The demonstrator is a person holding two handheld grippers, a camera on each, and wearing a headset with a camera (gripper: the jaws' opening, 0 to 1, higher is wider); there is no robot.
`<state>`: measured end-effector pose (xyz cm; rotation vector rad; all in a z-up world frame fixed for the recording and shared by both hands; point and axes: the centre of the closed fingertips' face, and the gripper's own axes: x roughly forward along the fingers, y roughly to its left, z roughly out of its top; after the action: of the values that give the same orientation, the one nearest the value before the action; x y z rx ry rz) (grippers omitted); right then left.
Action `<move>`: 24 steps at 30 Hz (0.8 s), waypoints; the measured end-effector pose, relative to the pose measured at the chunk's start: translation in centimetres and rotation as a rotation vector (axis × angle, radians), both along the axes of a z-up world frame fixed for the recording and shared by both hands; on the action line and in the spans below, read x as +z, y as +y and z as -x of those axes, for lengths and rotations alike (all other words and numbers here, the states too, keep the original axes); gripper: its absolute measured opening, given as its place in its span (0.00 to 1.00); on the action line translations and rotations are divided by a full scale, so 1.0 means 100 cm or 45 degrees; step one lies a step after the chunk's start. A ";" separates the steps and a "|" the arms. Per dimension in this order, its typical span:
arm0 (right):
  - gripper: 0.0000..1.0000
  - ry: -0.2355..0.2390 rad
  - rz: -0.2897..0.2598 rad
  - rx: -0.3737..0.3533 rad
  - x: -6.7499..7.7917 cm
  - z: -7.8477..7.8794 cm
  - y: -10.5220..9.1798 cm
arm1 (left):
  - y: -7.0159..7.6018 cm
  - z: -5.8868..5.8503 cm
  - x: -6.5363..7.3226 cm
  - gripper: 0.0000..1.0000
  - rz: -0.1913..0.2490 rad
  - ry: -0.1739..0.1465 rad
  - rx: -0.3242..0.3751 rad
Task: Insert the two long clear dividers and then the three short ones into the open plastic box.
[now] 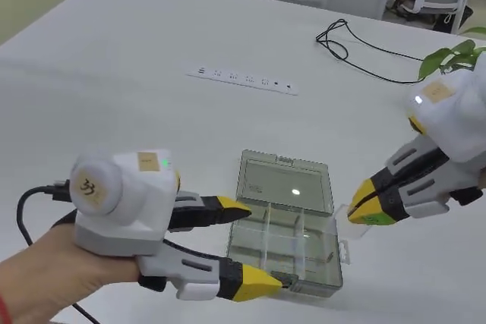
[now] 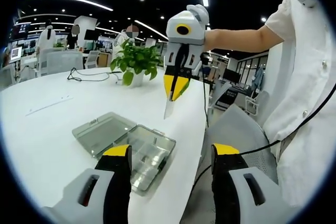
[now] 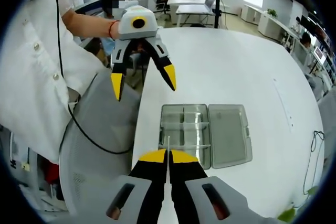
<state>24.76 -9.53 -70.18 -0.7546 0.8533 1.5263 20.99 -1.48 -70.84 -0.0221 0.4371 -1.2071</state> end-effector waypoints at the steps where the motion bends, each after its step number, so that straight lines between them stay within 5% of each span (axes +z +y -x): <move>1: 0.03 -0.005 0.004 0.000 -0.003 -0.002 0.000 | 0.001 0.000 -0.001 0.63 -0.008 0.000 0.001; 18: 0.03 -0.076 0.093 -0.017 -0.050 -0.017 0.000 | 0.015 -0.001 -0.020 0.98 -0.066 -0.032 0.015; 24: 0.03 -0.085 0.100 -0.024 -0.056 -0.019 0.003 | 0.017 0.000 -0.022 1.00 -0.067 -0.015 0.023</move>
<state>26.68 -9.25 -75.79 -0.8484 0.8722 1.4496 21.00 0.20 -73.03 0.0257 0.4574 -1.1773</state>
